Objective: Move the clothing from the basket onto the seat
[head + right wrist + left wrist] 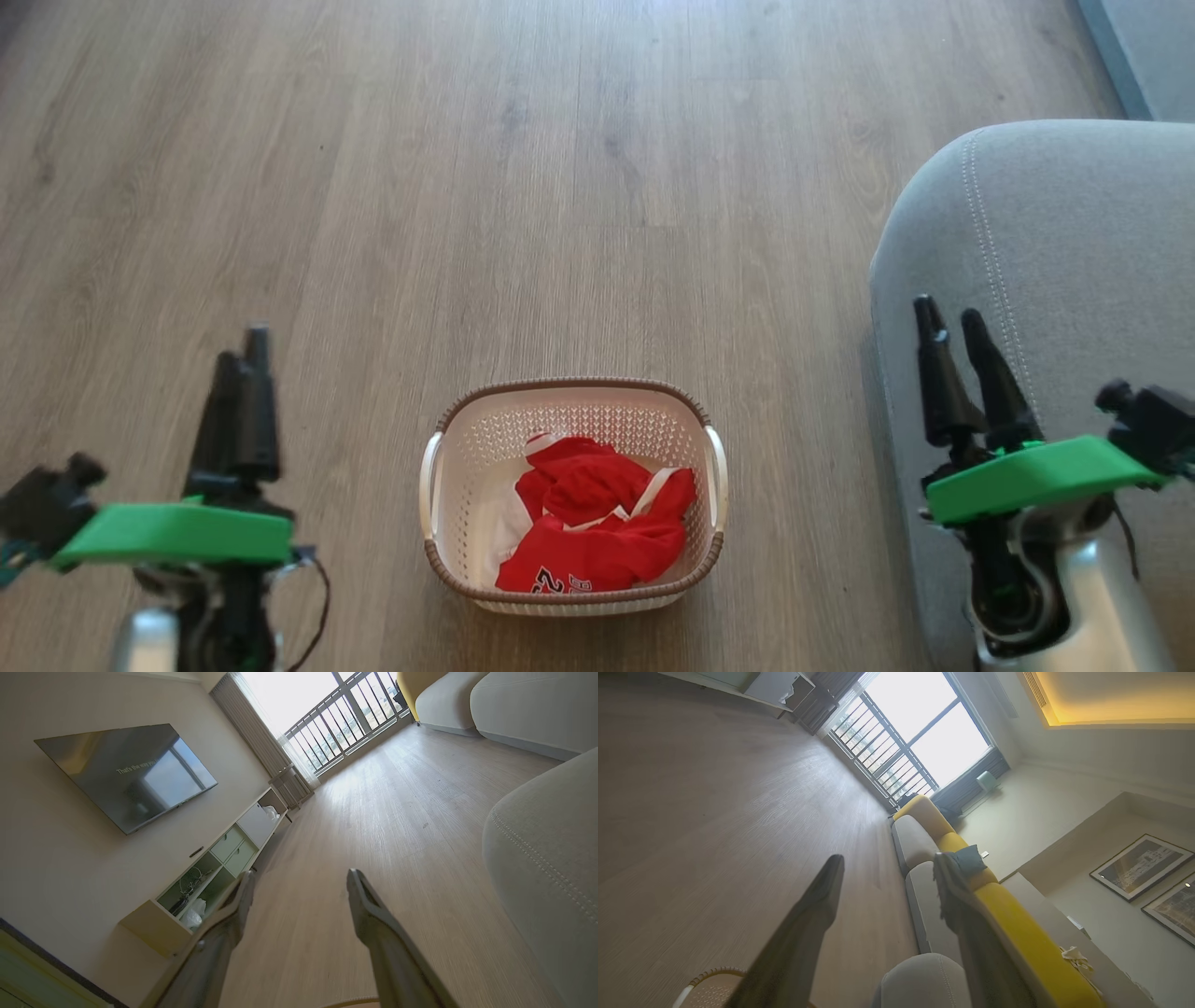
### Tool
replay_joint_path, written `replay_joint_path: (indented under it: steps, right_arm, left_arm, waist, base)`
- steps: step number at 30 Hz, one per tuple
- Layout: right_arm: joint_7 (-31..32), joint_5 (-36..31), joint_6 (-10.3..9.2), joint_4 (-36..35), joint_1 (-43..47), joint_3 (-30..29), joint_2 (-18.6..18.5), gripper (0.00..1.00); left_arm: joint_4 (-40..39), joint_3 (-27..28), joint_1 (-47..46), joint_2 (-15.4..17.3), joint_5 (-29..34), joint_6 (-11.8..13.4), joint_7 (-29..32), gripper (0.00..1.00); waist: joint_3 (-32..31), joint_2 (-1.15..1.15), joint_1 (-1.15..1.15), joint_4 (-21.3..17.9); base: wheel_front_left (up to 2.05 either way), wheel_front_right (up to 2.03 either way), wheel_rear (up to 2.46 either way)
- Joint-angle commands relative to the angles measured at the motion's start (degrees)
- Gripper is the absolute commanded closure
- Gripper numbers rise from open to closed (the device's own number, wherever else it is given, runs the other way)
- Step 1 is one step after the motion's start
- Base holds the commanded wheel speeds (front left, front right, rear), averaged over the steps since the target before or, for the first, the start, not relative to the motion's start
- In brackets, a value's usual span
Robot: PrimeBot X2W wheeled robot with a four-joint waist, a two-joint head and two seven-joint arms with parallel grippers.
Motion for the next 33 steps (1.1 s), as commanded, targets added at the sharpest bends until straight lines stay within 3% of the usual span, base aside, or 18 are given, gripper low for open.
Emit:
replay_joint_path:
  steps: [1,19,26,33]
  right_arm:
    - [-0.75,-2.23,0.25,-2.58,-3.11,1.76,-0.06,0.00]
    - [-3.79,-15.81,0.33,0.61,-3.41,6.01,-0.05,0.00]
    - [-4.97,-20.60,0.35,1.16,-3.72,7.01,-0.04,0.00]
    - [-6.15,-24.77,0.38,-1.72,-4.51,7.37,-0.04,0.00]
  left_arm:
    - [-3.05,-0.28,-2.74,0.57,3.02,0.11,-0.85,0.00]
    - [-2.29,-11.17,-2.14,1.08,27.50,4.74,-3.87,0.00]
    - [0.48,-16.66,-2.81,3.70,35.45,10.85,-5.05,0.00]
    - [-4.33,-18.02,-4.22,4.30,37.68,16.76,-6.22,0.00]
  waist:
    - [0.08,0.00,0.00,0.06]
    - [0.43,0.00,0.00,0.57]
    - [0.16,0.00,0.00,0.64]
    - [0.26,0.00,0.00,0.95]
  base:
    - [0.00,0.00,0.00]
    - [0.00,0.00,0.00]
    - [0.00,0.00,0.00]
    - [0.00,0.00,0.00]
